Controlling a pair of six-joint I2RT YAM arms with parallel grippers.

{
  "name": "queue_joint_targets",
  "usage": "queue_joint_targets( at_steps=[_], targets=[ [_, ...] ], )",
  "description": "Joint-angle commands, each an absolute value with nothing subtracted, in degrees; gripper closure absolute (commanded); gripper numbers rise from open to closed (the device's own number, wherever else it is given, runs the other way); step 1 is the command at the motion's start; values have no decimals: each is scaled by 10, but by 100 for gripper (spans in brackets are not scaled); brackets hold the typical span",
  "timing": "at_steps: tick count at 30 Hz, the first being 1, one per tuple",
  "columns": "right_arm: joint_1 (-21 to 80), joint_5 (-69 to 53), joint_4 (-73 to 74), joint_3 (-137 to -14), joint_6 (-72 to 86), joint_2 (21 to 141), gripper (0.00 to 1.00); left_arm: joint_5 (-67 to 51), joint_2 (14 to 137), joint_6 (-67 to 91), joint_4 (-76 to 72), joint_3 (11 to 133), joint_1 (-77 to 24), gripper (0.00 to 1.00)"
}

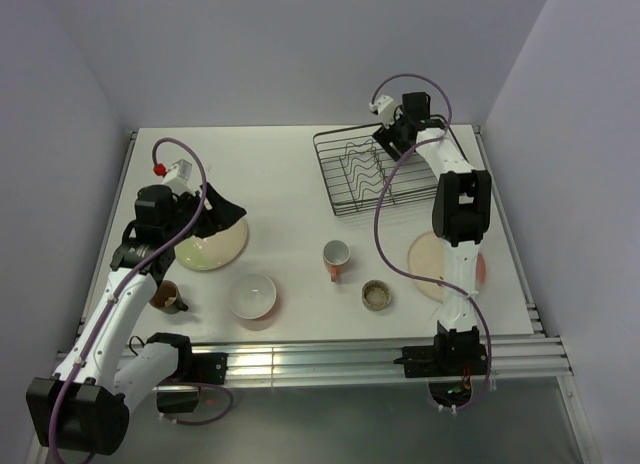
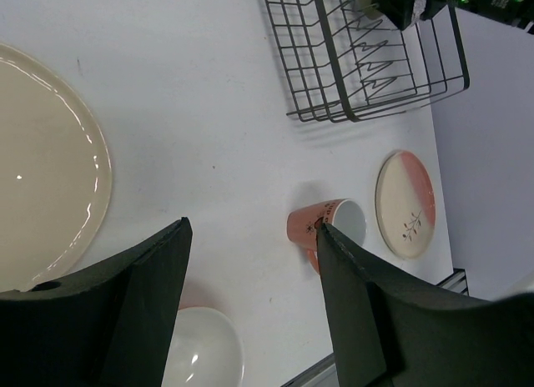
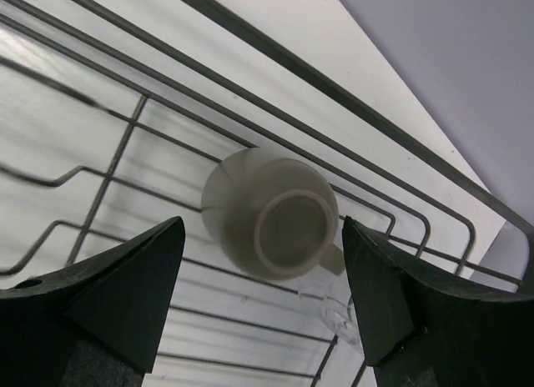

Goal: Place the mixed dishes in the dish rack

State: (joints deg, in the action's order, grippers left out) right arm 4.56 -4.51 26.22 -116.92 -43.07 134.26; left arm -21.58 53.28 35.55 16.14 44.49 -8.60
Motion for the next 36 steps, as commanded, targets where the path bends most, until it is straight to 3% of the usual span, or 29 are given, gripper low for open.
queue_joint_targets(
  at_steps=[1,9,13,17,23,27,36],
  targets=[
    [39,-97,257,-1169,-398,1250,17,-224,517,337,176,461,-84,32],
    [25,-243,373,-1130,-380,1103,18,-234,518,322,239,461,-106,33],
    [25,-472,459,-1065,-384,1012,19,-173,554,377,222,461,-224,34],
    [41,-592,467,-940,-330,928,24,-111,628,455,181,477,-308,38],
    [51,-588,298,-693,-167,774,28,-20,787,528,157,557,-403,40],
    [51,-572,291,-639,-145,740,28,-3,894,548,187,640,-434,48],
    [50,-568,272,-595,-129,708,28,19,967,548,228,695,-473,49]
  ],
)
